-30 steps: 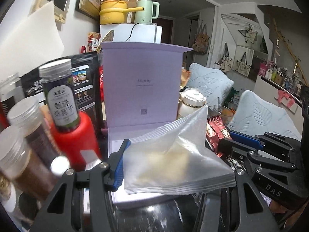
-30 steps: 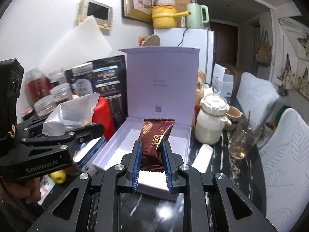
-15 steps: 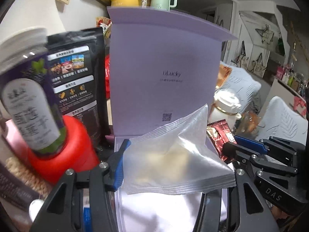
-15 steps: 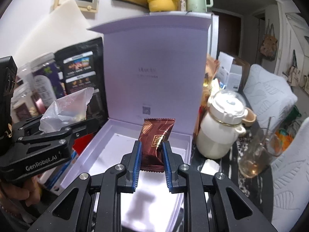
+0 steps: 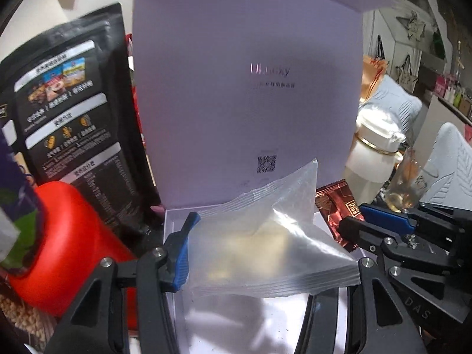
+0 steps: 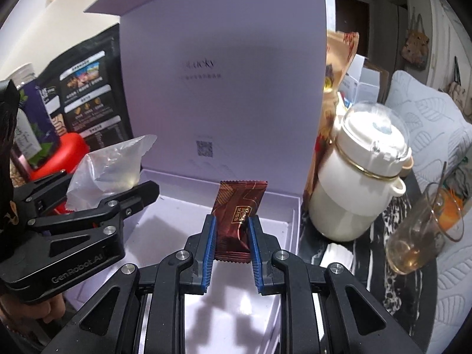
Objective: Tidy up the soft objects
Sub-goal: 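Open both tools to drop the zip bag and chocolate into the box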
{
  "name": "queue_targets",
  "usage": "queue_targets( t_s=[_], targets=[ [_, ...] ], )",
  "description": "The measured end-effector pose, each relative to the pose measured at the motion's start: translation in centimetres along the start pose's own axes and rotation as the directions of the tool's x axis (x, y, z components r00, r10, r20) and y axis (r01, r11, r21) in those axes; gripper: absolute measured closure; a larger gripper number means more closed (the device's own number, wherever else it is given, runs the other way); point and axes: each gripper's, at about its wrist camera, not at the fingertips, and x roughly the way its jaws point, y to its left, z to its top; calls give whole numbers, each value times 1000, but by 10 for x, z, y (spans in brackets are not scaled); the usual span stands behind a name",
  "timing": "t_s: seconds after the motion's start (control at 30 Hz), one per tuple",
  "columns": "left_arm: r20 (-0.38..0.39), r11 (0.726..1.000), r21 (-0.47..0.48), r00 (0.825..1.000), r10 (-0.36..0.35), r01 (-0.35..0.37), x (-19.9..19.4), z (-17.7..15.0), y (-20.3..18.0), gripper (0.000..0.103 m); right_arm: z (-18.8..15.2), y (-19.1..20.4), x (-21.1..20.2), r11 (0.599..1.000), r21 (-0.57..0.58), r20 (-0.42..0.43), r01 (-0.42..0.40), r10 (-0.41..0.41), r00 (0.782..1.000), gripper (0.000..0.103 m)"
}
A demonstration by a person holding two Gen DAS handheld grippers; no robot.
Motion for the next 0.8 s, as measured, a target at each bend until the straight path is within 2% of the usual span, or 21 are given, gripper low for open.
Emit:
queue_targets(
  t_s=[0.23,0.37,0.43,0.5,0.57,0.63,0.67,0.8],
  targets=[
    [-44,999,2,998,54,-54,12,3,-3,51,0,-1,8,1000,5,-11,23,-23,1000,79],
    [-60,998,-1,996,62,-62,11,6,-3,51,1,-7,4,999,17,-3,52,-52,999,79],
    [-73,999,-9,996,48,-49,12,7,-1,50,1,-8,1,998,22,-7,62,-62,998,74],
    [-90,999,-21,995,34,-36,11,7,0,50,1,-9,-5,997,29,4,68,-68,998,62],
    [-101,999,-22,994,46,-48,8,6,0,45,2,-9,-10,997,35,16,72,-73,997,61],
    [-92,998,-24,994,52,-55,2,6,1,19,3,-9,-18,995,37,25,91,-92,995,57],
    [-83,998,-23,995,56,-58,-2,6,1,13,4,-10,-21,995,39,31,97,-98,995,55],
    [-66,997,-19,995,69,-70,-16,8,-5,13,5,-8,-35,993,34,40,116,-117,992,55]
  ],
)
